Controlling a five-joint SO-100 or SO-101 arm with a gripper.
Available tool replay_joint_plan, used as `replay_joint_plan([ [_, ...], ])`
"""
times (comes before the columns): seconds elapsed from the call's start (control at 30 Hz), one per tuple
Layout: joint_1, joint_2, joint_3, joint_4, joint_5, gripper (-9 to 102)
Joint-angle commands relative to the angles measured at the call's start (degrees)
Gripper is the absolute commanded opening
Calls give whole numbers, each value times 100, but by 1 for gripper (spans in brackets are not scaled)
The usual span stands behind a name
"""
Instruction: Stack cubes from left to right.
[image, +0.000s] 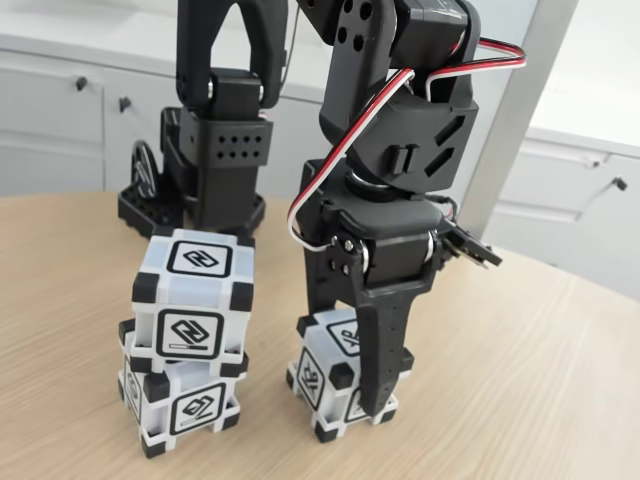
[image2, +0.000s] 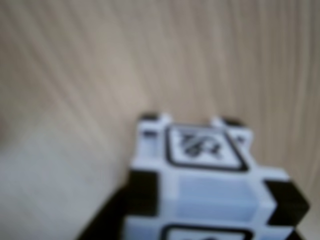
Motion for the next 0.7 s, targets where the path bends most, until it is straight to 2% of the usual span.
replay_joint_plan([
  [0.0,0,35,-237,35,167,24],
  [0.3,70,290,-211,44,431,22],
  [0.67,97,1415,-237,44,545,17],
])
